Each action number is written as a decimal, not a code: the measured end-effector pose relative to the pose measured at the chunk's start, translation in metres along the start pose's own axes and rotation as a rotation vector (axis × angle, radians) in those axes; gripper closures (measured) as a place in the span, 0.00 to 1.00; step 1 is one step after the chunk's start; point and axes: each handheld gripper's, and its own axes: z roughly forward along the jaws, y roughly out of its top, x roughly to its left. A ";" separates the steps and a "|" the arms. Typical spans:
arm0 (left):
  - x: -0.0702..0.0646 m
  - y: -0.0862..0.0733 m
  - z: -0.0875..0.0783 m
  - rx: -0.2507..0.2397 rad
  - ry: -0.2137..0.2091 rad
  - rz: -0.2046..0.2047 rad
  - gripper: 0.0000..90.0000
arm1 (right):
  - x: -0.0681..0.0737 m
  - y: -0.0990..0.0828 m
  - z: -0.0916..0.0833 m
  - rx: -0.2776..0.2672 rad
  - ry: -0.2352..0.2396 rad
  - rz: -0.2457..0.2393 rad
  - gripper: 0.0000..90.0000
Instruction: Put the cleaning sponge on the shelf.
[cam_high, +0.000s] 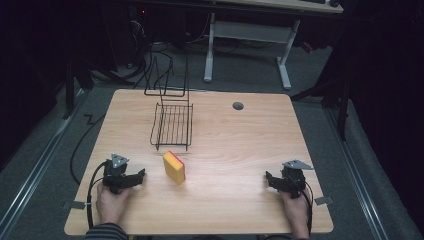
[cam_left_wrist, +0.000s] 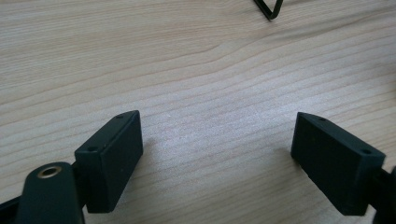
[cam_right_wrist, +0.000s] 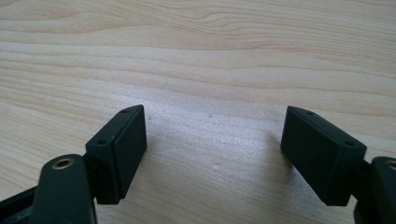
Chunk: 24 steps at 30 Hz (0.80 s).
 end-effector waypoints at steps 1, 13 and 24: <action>0.000 0.000 0.000 0.000 0.000 0.000 0.19 | 0.000 0.000 0.000 0.000 0.000 0.000 0.25; -0.001 0.000 0.001 0.002 0.005 -0.001 0.18 | 0.000 0.000 0.000 0.000 -0.001 0.000 0.25; -0.001 0.002 -0.001 0.014 0.019 0.016 0.18 | 0.000 0.000 0.000 0.000 -0.001 0.001 0.25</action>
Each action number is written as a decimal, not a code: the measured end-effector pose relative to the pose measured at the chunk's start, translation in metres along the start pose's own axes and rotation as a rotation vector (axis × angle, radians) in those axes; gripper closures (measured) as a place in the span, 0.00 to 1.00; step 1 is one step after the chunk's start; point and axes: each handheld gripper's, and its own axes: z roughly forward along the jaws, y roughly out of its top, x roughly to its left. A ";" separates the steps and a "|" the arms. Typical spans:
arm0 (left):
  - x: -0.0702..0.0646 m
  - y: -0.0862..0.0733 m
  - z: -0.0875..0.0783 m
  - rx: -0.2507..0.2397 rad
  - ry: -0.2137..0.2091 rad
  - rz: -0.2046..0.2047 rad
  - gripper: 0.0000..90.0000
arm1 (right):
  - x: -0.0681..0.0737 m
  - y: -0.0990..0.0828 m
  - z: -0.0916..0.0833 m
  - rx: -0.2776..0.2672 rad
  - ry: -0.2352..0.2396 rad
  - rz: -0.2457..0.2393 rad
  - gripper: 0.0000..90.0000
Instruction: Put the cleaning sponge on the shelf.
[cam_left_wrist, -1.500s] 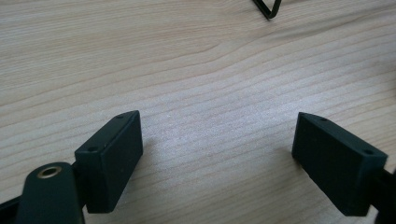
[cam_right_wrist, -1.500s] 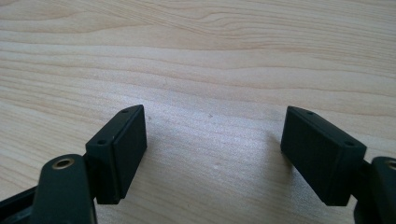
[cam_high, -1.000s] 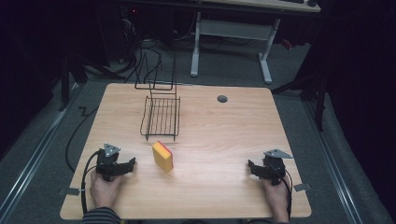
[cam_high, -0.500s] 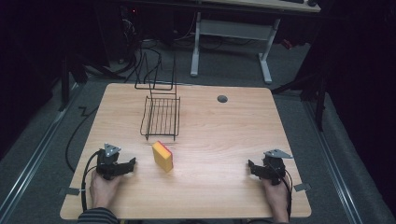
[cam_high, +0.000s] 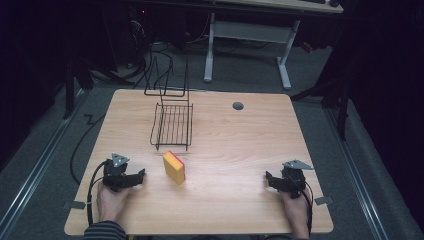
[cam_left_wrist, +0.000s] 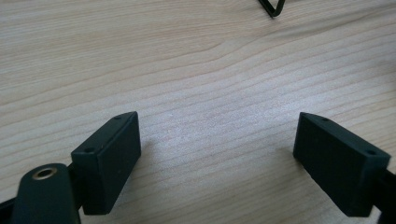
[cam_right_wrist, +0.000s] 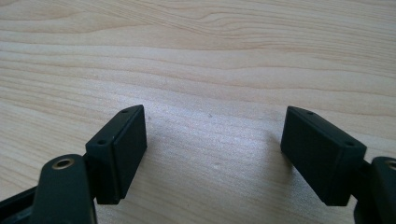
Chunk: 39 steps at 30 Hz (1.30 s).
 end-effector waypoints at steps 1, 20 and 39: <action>0.000 0.000 -0.001 -0.001 0.005 0.005 0.18 | 0.000 0.000 0.000 0.000 0.000 0.000 0.25; -0.002 0.007 -0.024 -0.065 -0.050 -0.015 0.17 | 0.000 0.000 0.000 0.000 0.000 0.000 0.25; -0.012 0.013 -0.043 -0.088 -0.114 0.021 0.14 | 0.000 0.000 0.000 0.000 0.000 0.000 0.25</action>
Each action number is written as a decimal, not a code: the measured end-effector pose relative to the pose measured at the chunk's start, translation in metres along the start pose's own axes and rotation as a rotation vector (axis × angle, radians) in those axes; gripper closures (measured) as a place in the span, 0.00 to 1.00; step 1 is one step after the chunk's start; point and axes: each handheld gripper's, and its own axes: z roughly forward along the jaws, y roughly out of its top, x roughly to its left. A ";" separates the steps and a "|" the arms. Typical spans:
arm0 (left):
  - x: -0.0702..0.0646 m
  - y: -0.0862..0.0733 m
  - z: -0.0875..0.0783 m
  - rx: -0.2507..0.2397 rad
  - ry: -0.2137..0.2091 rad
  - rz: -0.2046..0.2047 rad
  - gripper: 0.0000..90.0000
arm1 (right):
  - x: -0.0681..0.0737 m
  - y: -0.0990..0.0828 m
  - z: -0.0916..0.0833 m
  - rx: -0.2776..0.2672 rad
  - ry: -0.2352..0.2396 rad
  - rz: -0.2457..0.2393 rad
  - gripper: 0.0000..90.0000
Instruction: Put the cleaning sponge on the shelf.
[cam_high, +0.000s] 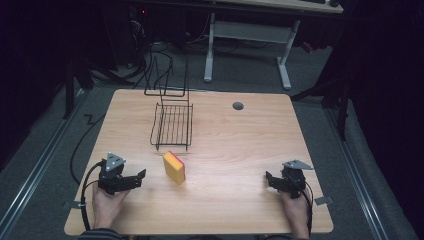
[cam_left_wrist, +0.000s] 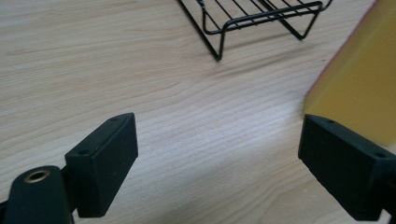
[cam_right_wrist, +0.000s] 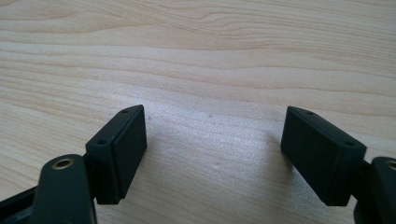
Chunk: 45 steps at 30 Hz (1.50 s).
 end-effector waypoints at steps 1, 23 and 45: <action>-0.001 0.000 -0.001 0.003 -0.004 0.005 0.14 | 0.000 0.000 0.000 0.000 0.000 0.000 0.25; -0.033 0.002 -0.004 0.013 -0.101 0.064 0.07 | 0.000 0.000 0.000 0.000 0.000 0.000 0.25; -0.059 0.009 0.004 0.021 -0.180 0.103 0.01 | 0.000 0.000 0.000 0.000 0.001 0.000 0.25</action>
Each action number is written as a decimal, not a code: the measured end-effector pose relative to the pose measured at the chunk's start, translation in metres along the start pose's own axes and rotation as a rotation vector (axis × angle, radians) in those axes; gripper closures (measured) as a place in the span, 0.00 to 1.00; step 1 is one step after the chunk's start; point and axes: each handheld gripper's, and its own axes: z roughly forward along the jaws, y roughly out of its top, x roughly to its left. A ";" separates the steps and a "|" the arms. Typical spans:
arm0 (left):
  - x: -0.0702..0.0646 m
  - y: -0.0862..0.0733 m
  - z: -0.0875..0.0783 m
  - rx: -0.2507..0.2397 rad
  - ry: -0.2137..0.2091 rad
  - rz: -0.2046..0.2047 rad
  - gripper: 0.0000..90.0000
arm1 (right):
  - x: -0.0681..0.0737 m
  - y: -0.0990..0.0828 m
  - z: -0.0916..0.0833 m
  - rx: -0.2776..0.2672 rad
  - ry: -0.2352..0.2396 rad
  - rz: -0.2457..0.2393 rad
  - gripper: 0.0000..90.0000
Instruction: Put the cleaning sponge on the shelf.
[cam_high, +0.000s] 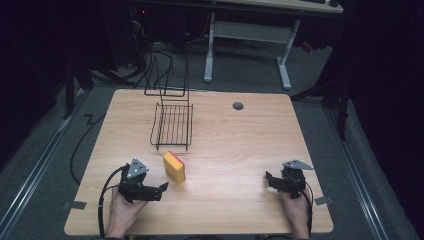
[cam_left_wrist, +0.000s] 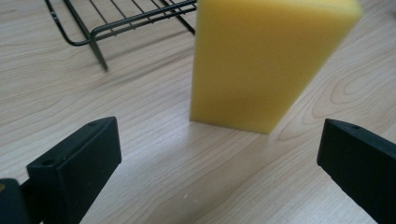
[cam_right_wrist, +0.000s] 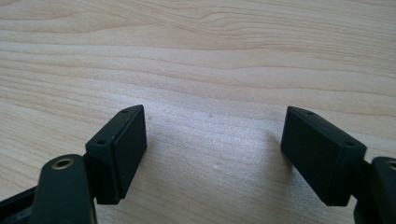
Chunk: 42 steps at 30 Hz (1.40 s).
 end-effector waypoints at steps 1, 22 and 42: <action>0.000 0.000 0.000 0.000 0.000 0.000 0.01 | 0.000 0.000 0.000 0.000 0.000 0.000 0.25; -0.013 0.014 0.014 0.003 -0.016 0.038 0.00 | 0.000 0.000 0.000 0.000 0.000 0.000 0.25; -0.014 0.022 0.024 0.011 -0.037 0.044 0.00 | 0.000 0.000 0.000 0.000 0.000 0.000 0.25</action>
